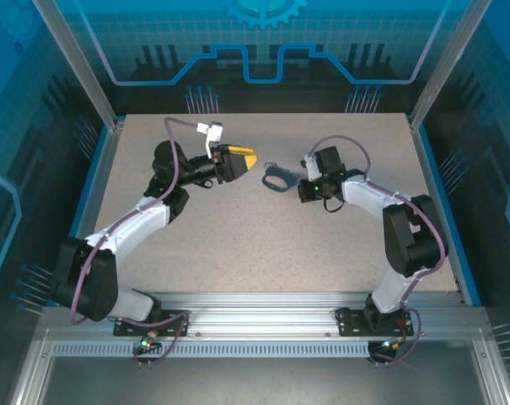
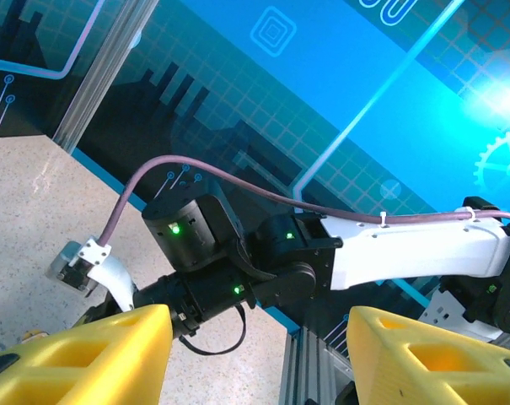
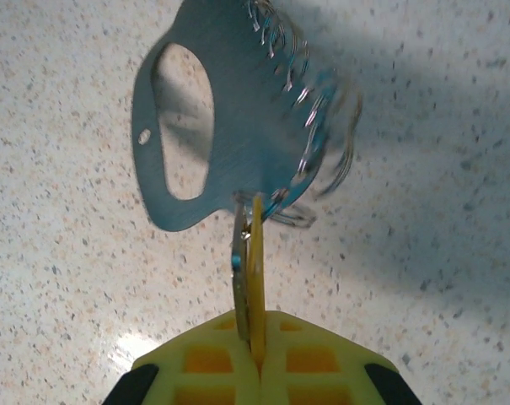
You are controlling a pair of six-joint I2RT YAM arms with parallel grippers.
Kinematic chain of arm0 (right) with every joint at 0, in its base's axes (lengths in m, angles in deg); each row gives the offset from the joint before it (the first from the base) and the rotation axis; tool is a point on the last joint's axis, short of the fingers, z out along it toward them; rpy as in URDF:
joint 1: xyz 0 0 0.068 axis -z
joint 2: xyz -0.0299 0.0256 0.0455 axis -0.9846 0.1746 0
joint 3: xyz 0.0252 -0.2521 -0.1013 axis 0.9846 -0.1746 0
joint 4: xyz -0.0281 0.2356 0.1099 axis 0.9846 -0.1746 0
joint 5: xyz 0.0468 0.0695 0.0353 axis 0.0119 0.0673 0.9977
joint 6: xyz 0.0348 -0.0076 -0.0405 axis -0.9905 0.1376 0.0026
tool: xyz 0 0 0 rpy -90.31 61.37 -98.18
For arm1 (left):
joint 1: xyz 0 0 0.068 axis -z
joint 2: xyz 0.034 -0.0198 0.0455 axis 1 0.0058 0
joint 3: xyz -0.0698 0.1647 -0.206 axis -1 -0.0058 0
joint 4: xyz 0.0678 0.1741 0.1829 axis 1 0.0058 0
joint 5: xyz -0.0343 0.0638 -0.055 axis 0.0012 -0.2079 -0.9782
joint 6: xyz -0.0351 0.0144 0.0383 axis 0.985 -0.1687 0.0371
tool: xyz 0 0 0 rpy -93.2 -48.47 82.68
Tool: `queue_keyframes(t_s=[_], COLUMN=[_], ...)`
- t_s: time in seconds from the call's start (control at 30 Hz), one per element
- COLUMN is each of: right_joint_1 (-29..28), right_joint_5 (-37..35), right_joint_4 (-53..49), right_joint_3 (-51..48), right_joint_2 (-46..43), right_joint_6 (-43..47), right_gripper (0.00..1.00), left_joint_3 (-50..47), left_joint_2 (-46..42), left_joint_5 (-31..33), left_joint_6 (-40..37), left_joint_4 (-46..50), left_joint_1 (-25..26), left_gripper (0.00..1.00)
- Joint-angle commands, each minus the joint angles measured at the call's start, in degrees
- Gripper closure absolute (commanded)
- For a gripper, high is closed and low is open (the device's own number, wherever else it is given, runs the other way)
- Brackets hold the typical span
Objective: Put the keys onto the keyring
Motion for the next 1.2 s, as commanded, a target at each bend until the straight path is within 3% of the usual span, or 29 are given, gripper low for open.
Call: queue_keyframes(t_s=[0.0,0.27,0.37,0.5,0.53,0.6,0.63,0.73,0.9,1.03,1.1,1.17], right_joint_1=[-0.54,-1.65,-2.89,-2.28,-1.54,0.23,1.0,3.34,4.79,5.87,6.71,7.86], right_joint_5=[2.2,3.92,4.13,0.38,0.12,-0.23,-0.42,-0.31,-7.49,-16.43,-21.68,-25.39], right_joint_4=[0.78,1.05,-0.71,-4.58,-5.5,-8.31,-9.33,-11.52,-9.99,-4.13,2.03,7.89], right_joint_3=[-2.98,-10.63,-13.4,-16.04,-16.13,-15.13,-14.47,-12.16,-9.15,-11.07,-14.48,-17.56], right_joint_2=[-2.04,-5.85,-9.59,-20.96,-23.68,-29.1,-30.89,-35.22,-37.67,-38.39,-38.93,-39.01], right_joint_6=[-2.29,-4.19,-4.13,-4.11,-4.16,-3.99,-3.89,-4.14,-4.99,-6.94,-7.58,-7.25], right_gripper=[1.0,1.0,0.73,0.39,0.21,0.0,0.0,0.0,0.0,0.0,0.0,0.0], left_joint_3=[-1.07,-1.74,-1.9,-2.17,-2.21,-2.21,-2.17,-2.07,-2.56,-4.86,-8.5,-12.33], left_joint_2=[-1.8,-2.02,-2.33,-3.59,-4.01,-4.93,-5.5,-7.43,-13.54,-20.01,-23.18,-25.43], left_joint_5=[0.71,0.81,0.82,1.14,1.29,1.66,2.02,3.02,11.62,28.46,37.86,43.41], left_joint_6=[-1.93,-2.42,-2.68,-4.08,-4.4,-5.32,-5.81,-7.81,-13.85,-22.0,-25.36,-28.49], left_joint_4=[0.8,1.73,2.2,4.35,5.03,6.67,7.65,11.31,21.46,29.35,28.59,26.43], left_joint_1=[-0.33,-0.34,-0.37,-0.38,-0.35,-0.38,-0.4,-0.42,-1.17,-2.49,-3.65,-5.78], left_gripper=[0.41,0.41,0.41,0.39,0.38,0.33,0.29,0.01,0.01,0.01,0.01,0.01])
